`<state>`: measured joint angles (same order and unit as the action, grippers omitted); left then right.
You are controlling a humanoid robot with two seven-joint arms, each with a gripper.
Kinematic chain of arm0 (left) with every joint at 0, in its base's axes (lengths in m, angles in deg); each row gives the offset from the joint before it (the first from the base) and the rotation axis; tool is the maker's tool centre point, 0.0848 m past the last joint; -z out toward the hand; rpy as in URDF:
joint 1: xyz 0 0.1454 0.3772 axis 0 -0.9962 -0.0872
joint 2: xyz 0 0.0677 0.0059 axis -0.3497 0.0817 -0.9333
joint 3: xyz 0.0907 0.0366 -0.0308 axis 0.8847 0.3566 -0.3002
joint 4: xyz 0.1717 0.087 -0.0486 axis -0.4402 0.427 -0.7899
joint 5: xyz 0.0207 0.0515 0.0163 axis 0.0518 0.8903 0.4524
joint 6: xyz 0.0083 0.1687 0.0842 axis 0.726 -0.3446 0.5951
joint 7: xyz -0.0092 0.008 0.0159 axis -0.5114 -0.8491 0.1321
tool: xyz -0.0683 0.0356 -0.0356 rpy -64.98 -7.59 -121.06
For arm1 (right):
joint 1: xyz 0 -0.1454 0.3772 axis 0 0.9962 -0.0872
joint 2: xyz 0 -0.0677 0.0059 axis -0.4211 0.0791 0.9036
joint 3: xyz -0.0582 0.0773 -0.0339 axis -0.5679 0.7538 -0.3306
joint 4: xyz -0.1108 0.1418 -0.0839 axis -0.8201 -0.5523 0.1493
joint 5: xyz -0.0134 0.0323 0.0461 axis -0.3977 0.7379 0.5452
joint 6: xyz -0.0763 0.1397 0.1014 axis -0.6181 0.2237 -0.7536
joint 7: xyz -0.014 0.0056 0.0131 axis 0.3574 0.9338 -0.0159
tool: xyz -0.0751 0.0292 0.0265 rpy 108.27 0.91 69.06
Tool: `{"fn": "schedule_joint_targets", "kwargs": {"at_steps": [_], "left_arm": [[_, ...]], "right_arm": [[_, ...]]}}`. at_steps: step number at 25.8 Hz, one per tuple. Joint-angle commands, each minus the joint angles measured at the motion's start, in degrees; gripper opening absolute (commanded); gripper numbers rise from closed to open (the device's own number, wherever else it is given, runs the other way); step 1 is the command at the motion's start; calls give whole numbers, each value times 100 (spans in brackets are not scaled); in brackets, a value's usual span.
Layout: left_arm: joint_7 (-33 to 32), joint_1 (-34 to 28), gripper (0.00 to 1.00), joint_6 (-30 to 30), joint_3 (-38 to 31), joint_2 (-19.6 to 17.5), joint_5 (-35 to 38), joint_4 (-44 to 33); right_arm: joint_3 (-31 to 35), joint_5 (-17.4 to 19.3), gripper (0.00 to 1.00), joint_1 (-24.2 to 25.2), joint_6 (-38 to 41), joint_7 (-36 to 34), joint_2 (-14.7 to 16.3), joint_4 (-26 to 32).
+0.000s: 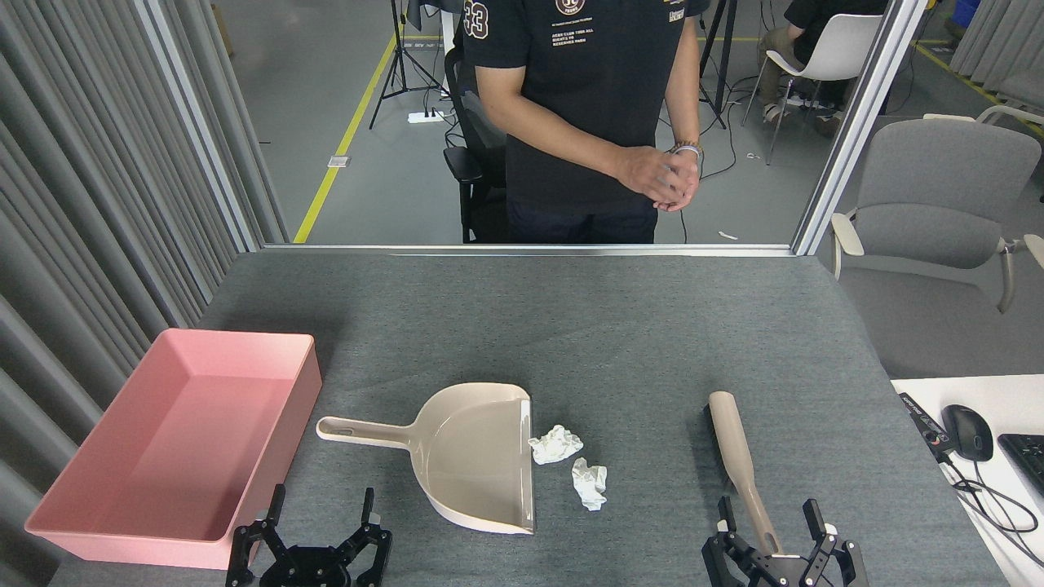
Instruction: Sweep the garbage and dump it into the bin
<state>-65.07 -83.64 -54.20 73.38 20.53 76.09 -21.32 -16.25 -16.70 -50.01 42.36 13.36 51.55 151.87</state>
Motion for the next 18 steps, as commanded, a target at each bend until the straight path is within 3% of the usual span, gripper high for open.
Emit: {"fn": "schedule_joint_targets", "kwargs": {"at_steps": [1,5,15,18], "left_arm": [[-171,-13,100,10,-11,-9,-7,0],[-223,-92,100,485,-20,-106,-77,-70],[-153,-145,100,370,-433,-97,-59,-88],[-452,-83,100,432,-450,-44,-253,-97]], "right_arm": [[-5,-6,99,-23,-3,-39,-23,0],[-5,2,99,-23,-12,5,-23,79],[-23,125,99,-23,-205,67,-40,132],[-23,125,99,-23,-205,128,4,132]]}}
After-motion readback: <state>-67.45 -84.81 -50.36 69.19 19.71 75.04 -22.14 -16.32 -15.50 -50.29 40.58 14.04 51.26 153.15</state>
